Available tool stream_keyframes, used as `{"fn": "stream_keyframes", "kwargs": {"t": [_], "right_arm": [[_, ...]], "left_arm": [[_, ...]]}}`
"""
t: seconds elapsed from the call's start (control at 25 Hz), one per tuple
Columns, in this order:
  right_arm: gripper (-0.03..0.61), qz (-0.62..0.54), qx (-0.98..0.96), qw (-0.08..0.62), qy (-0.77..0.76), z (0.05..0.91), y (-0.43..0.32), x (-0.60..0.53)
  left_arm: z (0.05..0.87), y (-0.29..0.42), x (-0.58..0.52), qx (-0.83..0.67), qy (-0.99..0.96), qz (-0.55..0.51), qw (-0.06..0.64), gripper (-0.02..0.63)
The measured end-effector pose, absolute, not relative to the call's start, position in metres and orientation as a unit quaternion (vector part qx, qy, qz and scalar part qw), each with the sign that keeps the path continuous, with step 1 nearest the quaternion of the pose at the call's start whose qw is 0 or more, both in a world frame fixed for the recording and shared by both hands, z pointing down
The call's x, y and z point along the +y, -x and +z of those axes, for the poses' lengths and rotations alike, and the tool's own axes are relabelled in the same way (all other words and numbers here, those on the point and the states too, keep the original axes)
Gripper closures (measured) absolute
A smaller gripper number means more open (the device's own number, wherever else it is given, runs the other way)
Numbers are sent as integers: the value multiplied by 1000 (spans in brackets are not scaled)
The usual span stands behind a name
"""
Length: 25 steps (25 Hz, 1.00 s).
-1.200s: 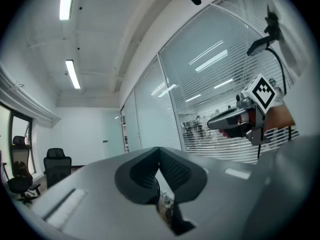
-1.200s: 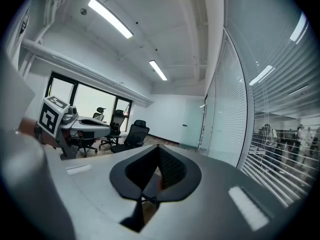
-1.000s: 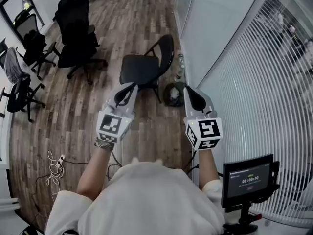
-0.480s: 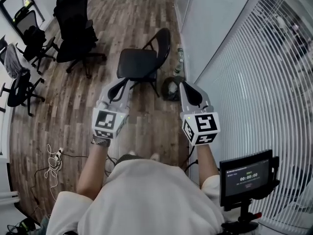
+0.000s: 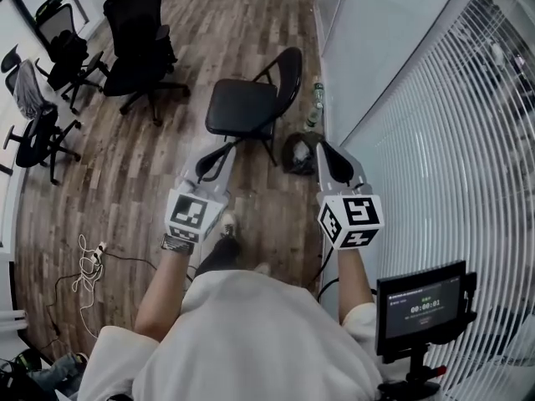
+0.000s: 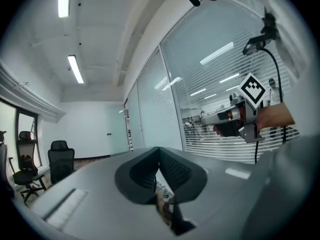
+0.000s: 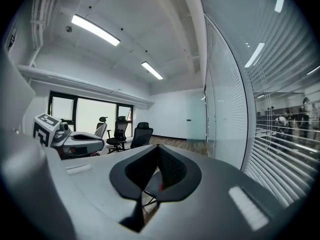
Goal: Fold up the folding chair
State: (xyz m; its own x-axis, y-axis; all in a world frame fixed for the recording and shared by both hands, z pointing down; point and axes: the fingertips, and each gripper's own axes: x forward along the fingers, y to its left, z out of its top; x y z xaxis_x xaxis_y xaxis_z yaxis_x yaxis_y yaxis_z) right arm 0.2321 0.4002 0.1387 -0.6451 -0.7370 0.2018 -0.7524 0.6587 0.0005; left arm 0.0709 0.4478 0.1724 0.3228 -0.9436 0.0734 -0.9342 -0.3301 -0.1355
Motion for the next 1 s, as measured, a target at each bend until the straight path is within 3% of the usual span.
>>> {"fn": "stream_keyframes", "kwargs": {"t": [1.0], "right_arm": [[575,84,-863,154,-474,179,-135,217]], "left_arm": [[222,82,242,573,817,-38,-43,615]]}}
